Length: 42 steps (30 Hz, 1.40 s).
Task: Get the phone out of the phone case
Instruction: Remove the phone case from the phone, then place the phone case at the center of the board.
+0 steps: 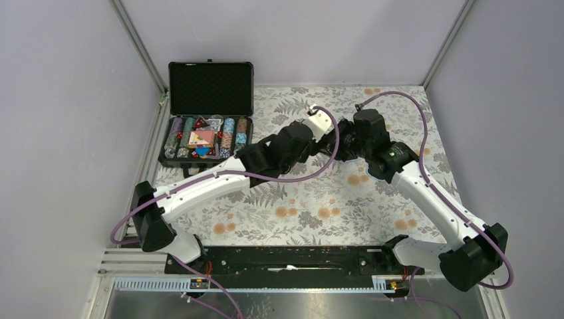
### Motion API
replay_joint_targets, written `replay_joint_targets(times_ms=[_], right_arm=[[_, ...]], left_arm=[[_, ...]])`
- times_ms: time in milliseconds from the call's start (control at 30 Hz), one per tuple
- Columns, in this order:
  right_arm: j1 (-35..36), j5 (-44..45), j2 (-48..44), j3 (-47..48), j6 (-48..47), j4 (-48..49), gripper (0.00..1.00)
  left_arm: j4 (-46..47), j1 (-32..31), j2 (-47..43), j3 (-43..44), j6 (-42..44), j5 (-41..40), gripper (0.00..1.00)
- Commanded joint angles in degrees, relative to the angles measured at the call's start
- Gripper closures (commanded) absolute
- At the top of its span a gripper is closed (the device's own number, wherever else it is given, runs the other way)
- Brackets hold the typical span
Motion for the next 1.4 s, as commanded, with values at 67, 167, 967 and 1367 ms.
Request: replay_joint_targets(times_ms=[67,167,967,1367], right_arm=[[0.3,-4.1,-4.3,0.4,-0.8,5.3,1.00],[-0.1,-3.5,-4.5,-0.1,-1.5,4.7,1.00],[-1.5,-3.5,8.8,-1.4,-2.9,15.5,0.98],[-6.5,-3.9,40.5,19.6,-4.5,17.0,0.92]], left_arm=[[2.3,4.2,-2.3,2.2,-2.8,2.1,1.00],[2.0,7.1,-4.3,2.4,-5.5,4.0,1.00],[4.9,25.7,-32.0,-10.9,-12.3,13.7,1.00],[-1.6,25.7,-36.2,-13.6,-13.4,17.2,1.00]])
